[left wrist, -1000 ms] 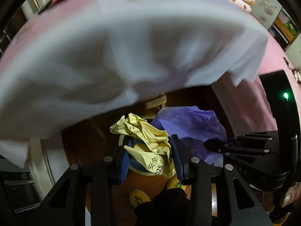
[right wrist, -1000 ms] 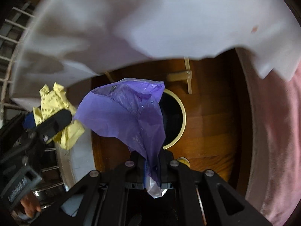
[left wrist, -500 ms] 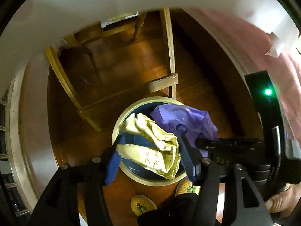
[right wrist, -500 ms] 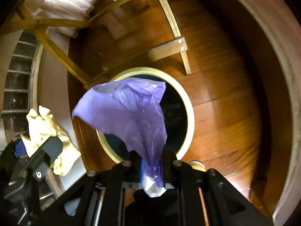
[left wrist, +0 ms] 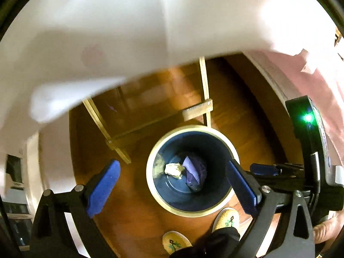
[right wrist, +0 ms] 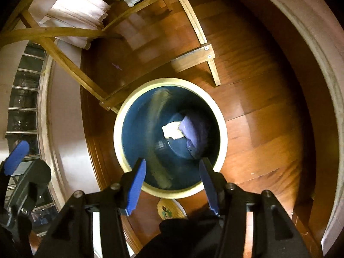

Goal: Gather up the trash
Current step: 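Raise both tools back above the table, then grasp the gold-and-white wrapper with the left tool while the right tool grasps the orange packet, then lower both tools over the bin and open them to drop the wrappers, then raise both tools back above the table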

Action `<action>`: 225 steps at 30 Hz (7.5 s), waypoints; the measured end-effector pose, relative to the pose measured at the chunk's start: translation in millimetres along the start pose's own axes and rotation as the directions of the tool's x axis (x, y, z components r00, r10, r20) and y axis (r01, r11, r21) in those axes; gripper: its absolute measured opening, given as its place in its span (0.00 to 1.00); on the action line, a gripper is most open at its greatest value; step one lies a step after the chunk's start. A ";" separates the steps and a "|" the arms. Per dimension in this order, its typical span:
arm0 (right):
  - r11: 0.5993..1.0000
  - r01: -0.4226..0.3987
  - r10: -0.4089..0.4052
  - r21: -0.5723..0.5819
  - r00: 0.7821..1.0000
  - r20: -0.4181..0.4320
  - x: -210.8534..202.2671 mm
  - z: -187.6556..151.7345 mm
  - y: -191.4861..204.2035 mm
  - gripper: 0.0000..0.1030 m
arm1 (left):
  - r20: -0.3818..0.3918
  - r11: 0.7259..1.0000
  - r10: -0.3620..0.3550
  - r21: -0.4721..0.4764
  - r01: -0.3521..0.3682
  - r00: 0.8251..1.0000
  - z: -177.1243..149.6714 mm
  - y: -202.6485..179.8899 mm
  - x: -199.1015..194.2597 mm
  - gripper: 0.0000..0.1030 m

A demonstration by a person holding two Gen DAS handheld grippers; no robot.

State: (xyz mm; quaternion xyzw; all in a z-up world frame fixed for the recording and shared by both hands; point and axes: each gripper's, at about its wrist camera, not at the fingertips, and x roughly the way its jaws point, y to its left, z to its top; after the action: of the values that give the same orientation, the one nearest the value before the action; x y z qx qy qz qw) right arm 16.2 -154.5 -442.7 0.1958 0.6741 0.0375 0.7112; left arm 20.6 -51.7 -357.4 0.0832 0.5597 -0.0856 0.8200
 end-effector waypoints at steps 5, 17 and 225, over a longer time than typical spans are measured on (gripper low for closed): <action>1.000 0.000 0.000 0.002 1.000 0.028 -45.7 -5.8 12.6 0.51 | -0.008 0.999 -0.039 0.004 0.039 0.999 14.1 4.5 -46.7 1.00; 1.000 -0.007 0.012 -0.030 0.989 0.145 -198.9 -29.3 62.8 0.51 | 0.102 0.994 -0.112 0.012 0.112 0.988 69.5 35.4 -196.4 1.00; 0.981 0.012 0.035 -0.192 0.970 0.239 -246.9 -25.0 91.5 0.52 | 0.156 0.981 -0.067 -0.171 0.094 0.985 66.5 57.4 -235.1 0.92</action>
State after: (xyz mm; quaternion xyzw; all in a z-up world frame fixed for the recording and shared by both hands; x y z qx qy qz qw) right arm -10.7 -142.9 -179.9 0.1330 0.5747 0.0823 0.8033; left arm 9.8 -0.2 -112.0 -0.0197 0.5051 -0.0747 0.8596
